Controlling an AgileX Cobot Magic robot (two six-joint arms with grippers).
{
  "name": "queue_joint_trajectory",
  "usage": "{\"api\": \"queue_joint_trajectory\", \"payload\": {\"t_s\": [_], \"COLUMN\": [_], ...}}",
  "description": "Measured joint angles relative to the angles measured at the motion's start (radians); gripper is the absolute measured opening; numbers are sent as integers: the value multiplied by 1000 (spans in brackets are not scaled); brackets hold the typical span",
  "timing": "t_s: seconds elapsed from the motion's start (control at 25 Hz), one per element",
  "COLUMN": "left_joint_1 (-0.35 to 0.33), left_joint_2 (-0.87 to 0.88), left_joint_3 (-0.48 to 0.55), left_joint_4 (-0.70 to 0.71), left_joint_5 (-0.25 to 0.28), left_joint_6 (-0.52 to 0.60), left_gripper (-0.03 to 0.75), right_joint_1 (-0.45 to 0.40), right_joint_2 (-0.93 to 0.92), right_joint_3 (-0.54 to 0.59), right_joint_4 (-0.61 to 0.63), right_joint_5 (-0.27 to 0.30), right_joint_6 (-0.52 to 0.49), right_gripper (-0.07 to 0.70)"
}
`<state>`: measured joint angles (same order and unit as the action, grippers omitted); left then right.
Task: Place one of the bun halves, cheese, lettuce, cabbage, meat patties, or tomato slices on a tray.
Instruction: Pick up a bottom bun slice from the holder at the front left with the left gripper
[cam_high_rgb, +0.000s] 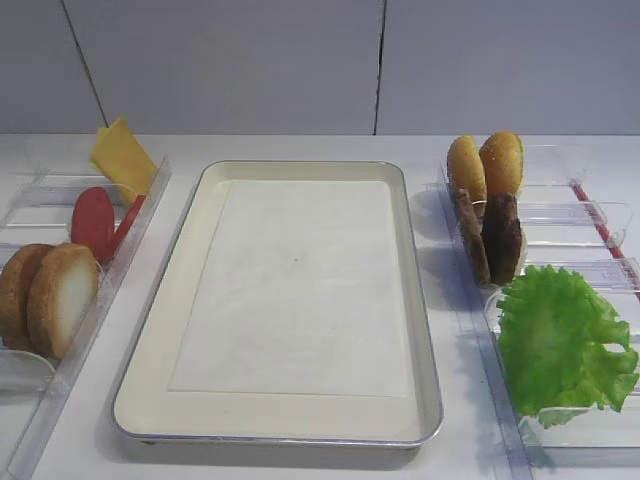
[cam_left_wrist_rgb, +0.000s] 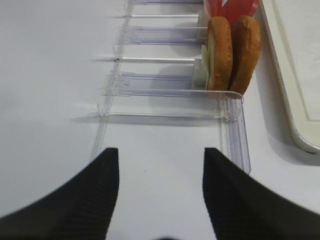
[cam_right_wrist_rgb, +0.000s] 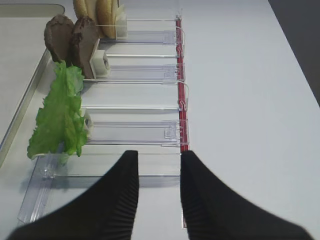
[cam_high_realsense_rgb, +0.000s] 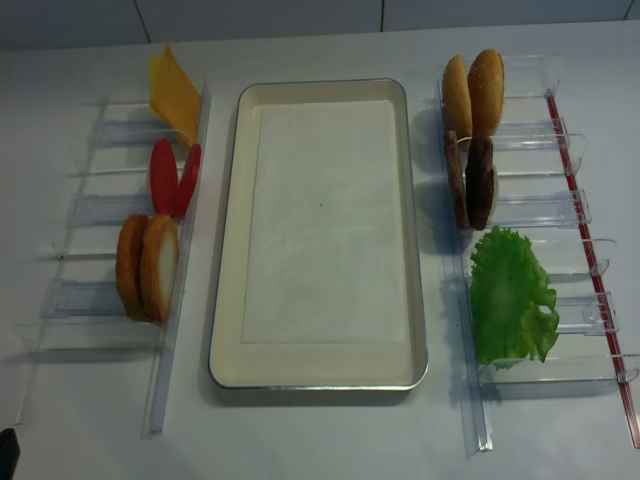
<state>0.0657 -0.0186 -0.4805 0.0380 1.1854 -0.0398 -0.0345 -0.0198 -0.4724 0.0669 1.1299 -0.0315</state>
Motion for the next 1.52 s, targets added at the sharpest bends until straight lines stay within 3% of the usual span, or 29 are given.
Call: {"api": "queue_joint_trajectory", "payload": {"t_s": [0.28,0.52,0.96,1.16,1.52], "left_joint_1": [0,0,0,0,-8], "left_joint_2": [0,100,524,762,1046], "left_joint_3": [-45,-126,-283,-370,-450], "left_joint_4": [-20,-137,-354,-391,-420], "left_joint_5": [7,25,27,61,58], "left_joint_6": [8,54,169,211,260], "left_gripper": [358,358,358,358,355], "right_joint_1": [0,0,0,0,0], "right_joint_2": [0,0,0,0,0], "right_joint_3": [0,0,0,0,0], "right_joint_4": [0,0,0,0,0], "right_joint_5": [0,0,0,0,0], "right_joint_6": [0,0,0,0,0], "right_gripper": [249,249,249,249,249]}}
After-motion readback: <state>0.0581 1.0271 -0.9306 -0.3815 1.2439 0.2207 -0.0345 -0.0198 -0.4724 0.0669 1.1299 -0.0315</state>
